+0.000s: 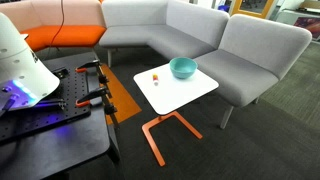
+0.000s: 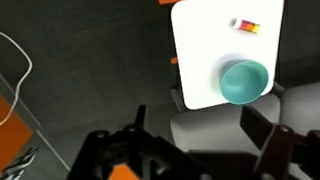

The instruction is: Put the glue stick in the green bowl

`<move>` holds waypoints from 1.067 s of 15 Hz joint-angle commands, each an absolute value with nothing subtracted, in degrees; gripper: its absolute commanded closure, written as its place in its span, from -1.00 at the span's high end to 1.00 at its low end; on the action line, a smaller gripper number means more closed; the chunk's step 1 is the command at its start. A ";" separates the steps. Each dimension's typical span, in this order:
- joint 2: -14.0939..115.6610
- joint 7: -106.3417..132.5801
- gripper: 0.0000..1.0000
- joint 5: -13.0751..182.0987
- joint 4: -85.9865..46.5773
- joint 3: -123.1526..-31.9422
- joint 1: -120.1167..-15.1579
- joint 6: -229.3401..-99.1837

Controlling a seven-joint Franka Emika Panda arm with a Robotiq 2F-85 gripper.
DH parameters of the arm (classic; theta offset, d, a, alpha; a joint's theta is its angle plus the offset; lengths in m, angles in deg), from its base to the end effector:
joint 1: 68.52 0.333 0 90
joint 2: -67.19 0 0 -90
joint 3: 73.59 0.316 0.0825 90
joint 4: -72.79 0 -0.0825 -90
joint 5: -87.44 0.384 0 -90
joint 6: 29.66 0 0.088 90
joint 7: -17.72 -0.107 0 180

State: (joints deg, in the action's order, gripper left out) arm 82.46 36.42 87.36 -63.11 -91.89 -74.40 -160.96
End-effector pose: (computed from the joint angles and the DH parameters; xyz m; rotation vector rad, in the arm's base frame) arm 0.4332 -0.1987 0.4396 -3.1106 0.1423 -0.2983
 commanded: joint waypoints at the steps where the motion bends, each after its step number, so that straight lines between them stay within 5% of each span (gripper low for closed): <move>1: 82.36 36.74 1.00 87.84 -63.00 -90.54 -75.79 -160.81; 8: 80.90 39.25 1.00 87.12 -65.81 -87.41 -73.18 -165.06; 16: 66.77 51.29 1.00 90.68 -73.41 -77.05 -64.56 -185.15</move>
State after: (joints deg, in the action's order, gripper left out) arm 71.19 43.88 88.57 -72.95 -78.76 -65.11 -178.78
